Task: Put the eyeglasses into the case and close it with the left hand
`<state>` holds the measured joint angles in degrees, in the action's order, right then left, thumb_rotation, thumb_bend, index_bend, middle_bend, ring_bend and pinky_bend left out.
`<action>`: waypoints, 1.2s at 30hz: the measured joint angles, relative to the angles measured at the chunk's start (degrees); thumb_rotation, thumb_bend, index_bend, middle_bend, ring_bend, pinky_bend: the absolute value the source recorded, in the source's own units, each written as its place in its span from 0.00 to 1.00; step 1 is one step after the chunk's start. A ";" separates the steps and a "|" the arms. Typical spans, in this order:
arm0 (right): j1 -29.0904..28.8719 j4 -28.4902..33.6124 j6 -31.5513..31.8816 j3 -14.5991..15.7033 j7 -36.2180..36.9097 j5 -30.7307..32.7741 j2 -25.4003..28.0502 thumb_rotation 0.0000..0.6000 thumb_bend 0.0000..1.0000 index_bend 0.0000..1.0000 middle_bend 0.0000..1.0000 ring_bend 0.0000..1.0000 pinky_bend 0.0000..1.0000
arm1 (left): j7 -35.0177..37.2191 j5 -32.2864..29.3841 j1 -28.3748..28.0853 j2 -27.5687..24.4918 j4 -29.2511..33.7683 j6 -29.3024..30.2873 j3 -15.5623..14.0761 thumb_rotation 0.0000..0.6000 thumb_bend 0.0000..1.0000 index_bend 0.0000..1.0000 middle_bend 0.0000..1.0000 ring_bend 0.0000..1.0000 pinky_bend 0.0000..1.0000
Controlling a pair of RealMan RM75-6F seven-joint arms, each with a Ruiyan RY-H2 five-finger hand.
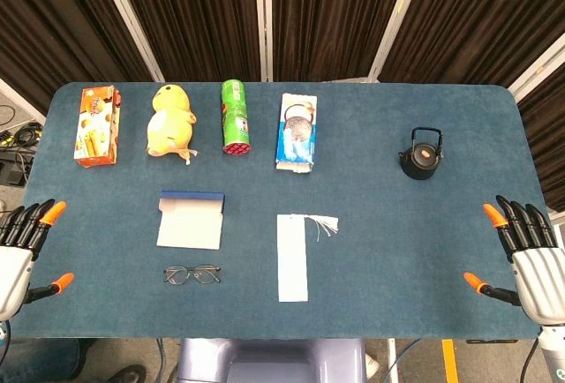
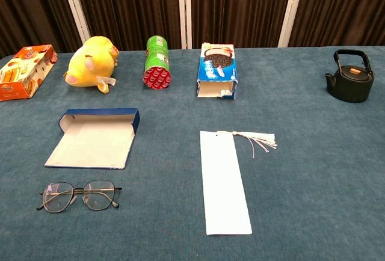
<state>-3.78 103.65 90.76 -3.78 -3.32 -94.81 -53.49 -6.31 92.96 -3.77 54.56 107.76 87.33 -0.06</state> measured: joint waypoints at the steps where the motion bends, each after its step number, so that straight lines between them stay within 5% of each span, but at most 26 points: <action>1: -0.01 0.00 -0.01 -0.01 -0.02 0.03 -0.03 1.00 0.00 0.00 0.00 0.00 0.00 | 0.11 -0.01 -0.06 -0.03 -0.05 -0.13 -0.02 1.00 0.00 0.00 0.00 0.00 0.00; 11: 0.03 0.15 -0.36 -0.01 0.33 0.76 0.14 1.00 0.00 0.00 0.00 0.00 0.00 | 0.81 -1.27 -2.53 1.46 -0.53 -6.22 -0.37 1.00 0.03 0.02 0.00 0.00 0.00; 18: -0.12 -0.10 -0.80 -0.15 2.03 1.37 0.55 1.00 0.00 0.00 0.00 0.00 0.00 | -0.61 -5.06 -8.64 6.21 1.09 -18.45 0.01 1.00 0.23 0.24 0.00 0.00 0.00; 25: -0.32 -0.81 -1.55 -0.16 4.45 2.27 0.94 1.00 0.00 0.00 0.00 0.00 0.00 | -13.56 -15.74 -14.45 17.15 1.97 -25.87 1.82 1.00 0.27 0.36 0.00 0.00 0.00; 31: 0.12 -1.13 -0.82 0.01 7.15 2.04 1.80 1.00 0.00 0.00 0.00 0.00 0.00 | -25.89 -26.93 -17.48 26.31 1.41 -26.40 2.68 1.00 0.35 0.41 0.00 0.00 0.00; 36: 0.22 -1.42 -0.88 0.13 8.18 2.10 2.08 1.00 0.00 0.00 0.00 0.00 0.00 | -29.45 -32.12 -19.47 30.97 -0.68 -25.82 2.83 1.00 0.38 0.41 0.00 0.00 0.00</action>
<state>-3.55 102.23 89.88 -3.65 4.85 -92.71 -51.40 -35.76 60.84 -23.23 85.53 107.09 61.51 2.78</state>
